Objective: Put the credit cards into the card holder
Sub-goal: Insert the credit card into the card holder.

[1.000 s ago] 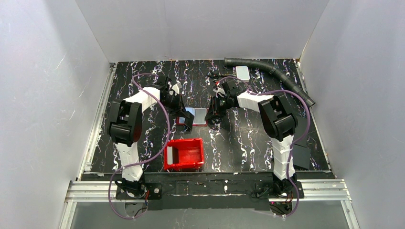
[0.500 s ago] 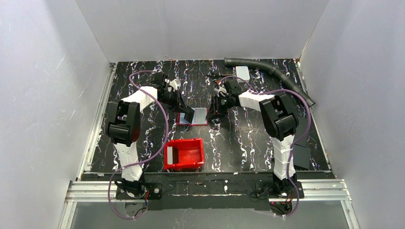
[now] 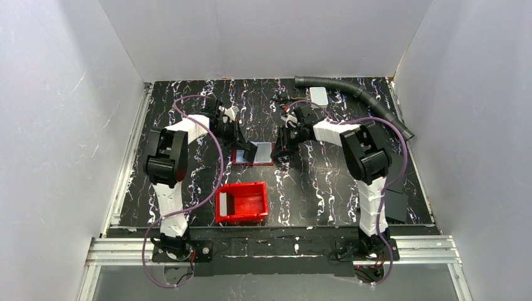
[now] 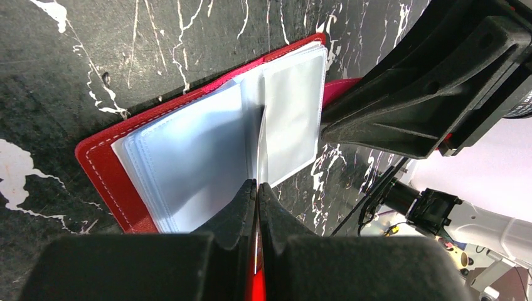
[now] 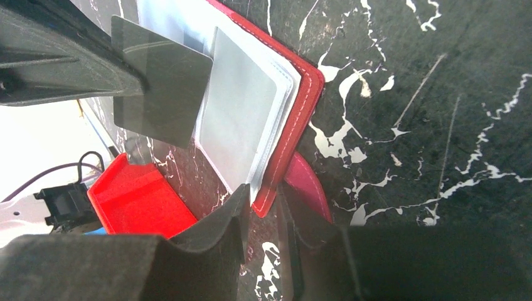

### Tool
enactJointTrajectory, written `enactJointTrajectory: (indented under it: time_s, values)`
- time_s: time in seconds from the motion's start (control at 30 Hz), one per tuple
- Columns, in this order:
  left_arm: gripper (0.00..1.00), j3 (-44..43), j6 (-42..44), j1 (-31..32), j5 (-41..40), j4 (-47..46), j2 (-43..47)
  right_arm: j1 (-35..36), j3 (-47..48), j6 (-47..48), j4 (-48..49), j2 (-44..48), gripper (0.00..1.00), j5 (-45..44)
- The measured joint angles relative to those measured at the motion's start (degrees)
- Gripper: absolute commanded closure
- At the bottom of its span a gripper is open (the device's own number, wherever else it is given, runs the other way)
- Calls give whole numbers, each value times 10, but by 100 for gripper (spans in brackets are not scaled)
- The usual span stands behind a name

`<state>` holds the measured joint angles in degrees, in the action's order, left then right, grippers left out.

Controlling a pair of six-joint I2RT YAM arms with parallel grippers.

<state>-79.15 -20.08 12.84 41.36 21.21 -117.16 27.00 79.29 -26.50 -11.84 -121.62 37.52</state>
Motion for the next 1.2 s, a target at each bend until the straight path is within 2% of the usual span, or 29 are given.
enactJointTrajectory:
  time_s: [0.6, 1.2]
  values:
    - [100, -4, 11, -5, 5, 4, -5, 0, 8, 7, -2, -7, 71, 5]
    - [100, -14, -13, -15, 64, -11, -36, 0, 10, 12, -2, -11, 75, 10]
